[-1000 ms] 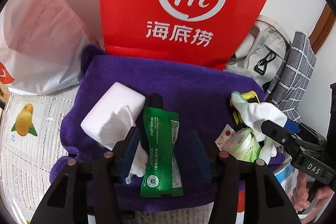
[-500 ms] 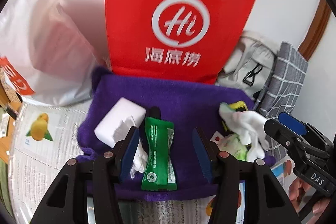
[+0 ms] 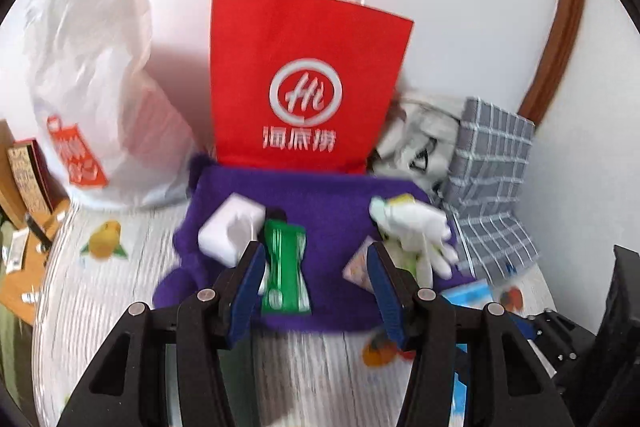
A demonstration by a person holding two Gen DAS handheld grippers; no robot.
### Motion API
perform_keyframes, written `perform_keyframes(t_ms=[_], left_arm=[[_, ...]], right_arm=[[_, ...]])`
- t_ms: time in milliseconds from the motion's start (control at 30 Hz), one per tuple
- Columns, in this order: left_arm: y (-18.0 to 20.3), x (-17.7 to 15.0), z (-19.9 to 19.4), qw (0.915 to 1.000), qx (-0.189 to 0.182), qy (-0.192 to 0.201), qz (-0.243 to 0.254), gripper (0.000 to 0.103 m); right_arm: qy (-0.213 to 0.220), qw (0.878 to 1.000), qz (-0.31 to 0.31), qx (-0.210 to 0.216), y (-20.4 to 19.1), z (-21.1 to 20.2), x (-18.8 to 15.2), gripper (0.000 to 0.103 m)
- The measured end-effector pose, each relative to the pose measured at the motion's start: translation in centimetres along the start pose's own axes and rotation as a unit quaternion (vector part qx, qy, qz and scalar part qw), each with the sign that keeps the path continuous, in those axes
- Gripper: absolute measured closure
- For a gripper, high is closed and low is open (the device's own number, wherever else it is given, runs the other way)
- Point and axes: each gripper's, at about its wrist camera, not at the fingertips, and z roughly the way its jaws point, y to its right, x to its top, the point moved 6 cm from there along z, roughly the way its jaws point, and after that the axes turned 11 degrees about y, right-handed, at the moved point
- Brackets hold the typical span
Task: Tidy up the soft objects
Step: 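Reach down to the black watch strap with the right tool while the left tool approaches the white mesh bag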
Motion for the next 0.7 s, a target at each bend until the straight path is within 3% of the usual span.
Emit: perform_keyframes(t_ms=[67, 200, 333, 400, 700], left_arm=[[-0.4, -1.6, -1.4, 0.9999, 0.009, -0.004, 0.005, 0.052], [-1.7, -4.7, -4.0, 0.9997, 0.023, -0.012, 0.004, 0.052], [-3.0, -7.9, -5.4, 0.9992, 0.03, -0.025, -0.013, 0.052], [-3.3, -9.2, -5.9, 0.9986, 0.034, -0.033, -0.025, 0.052], [-3.5, -13.7, -7.9, 0.9975, 0.023, -0.045, -0.049, 0.052]], right_arm=[[-0.008, 1.0, -0.003, 0.01, -1.1, -0.7, -1.4, 0.052], [-0.025, 0.999, -0.005, 0.025, -2.8, -2.0, -4.8, 0.053], [-0.052, 0.997, -0.013, 0.047, -4.4, -2.7, -8.3, 0.063], [-0.062, 0.997, -0.017, 0.047, -4.9, -3.0, -9.8, 0.063], [-0.08, 0.994, -0.025, 0.069, -6.9, -4.1, -14.1, 0.073]])
